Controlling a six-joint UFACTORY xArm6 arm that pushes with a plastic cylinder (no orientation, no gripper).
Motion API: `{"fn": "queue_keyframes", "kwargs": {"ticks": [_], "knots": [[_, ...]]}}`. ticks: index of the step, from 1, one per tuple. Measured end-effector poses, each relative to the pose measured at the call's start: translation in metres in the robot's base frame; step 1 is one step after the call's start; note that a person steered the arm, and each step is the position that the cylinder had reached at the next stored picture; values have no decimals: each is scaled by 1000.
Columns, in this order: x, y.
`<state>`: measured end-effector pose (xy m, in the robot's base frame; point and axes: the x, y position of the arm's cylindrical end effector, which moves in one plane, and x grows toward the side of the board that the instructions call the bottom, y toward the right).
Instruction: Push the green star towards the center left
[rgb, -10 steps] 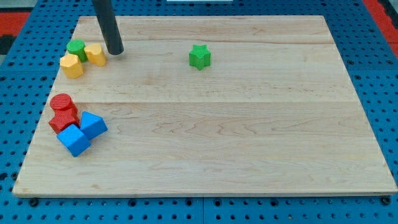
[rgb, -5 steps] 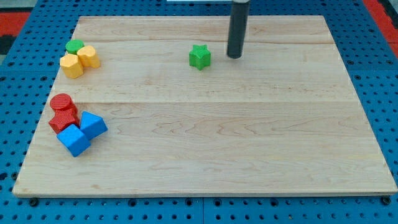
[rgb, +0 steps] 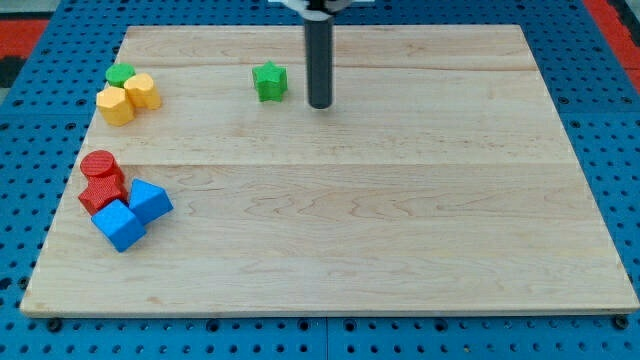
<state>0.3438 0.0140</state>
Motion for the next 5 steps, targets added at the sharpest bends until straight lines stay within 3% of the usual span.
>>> {"fn": "queue_keyframes", "kwargs": {"ticks": [2,4,5], "knots": [[0,8],[-66,-9],[-46,-75]]}}
